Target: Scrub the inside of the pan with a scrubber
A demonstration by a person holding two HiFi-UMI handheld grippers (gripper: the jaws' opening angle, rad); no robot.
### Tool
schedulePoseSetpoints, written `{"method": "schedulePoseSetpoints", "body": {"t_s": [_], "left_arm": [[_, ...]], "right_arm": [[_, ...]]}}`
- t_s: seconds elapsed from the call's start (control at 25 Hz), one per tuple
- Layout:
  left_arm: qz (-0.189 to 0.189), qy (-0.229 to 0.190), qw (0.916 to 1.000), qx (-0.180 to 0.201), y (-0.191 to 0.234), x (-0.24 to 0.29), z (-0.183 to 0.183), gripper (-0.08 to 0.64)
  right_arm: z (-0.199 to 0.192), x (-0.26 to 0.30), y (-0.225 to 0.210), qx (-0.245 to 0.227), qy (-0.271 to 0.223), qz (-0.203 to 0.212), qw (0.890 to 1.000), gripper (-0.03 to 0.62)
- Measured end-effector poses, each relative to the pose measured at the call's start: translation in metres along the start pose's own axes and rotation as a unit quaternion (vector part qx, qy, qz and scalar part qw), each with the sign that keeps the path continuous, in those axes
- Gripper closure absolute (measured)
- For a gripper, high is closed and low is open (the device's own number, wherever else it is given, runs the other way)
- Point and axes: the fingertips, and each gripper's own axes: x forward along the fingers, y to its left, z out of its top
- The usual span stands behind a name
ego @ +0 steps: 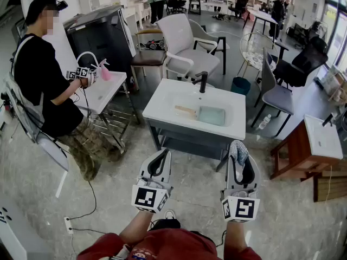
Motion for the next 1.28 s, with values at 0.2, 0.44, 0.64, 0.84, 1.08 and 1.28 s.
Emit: {"method": "schedulePoseSetpoints", "body": {"t_s": [0.2, 0.44, 0.64, 0.84, 1.08, 1.28], "left_arm": [[0.003, -0.009, 0.9999, -0.004, -0.023, -0.012, 0.012, 0.546], [0.016, -0.012, 0.9998, -0.001, -0.025, -0.03, 0.017, 0.546], [0.028, -0.017, 0.9995, 0.001, -0.015, -0.038, 0.021, 0.546], [0.037, -0.015, 0.9992, 0.003, 0.002, -0.04, 0.013, 0.546], [0.039, -0.013, 0.9992, 0.002, 0.044, -0.026, 0.006, 0.546], [0.036, -0.016, 0.9992, 0.013, 0.076, -0.013, 0.002, 0.546]], "right_arm": [[0.006, -0.018, -0.007, -0.005, 0.0, 0.005, 1.0, 0.416], [0.009, -0.027, -0.004, -0.007, -0.002, 0.014, 1.0, 0.416], [0.006, -0.023, 0.003, 0.004, 0.0, 0.02, 1.0, 0.416], [-0.004, -0.01, 0.012, 0.011, 0.015, 0.019, 1.0, 0.408], [-0.011, 0.025, 0.039, 0.003, 0.013, 0.024, 1.0, 0.405], [-0.012, 0.052, 0.062, -0.008, 0.009, 0.029, 1.0, 0.405]]}}
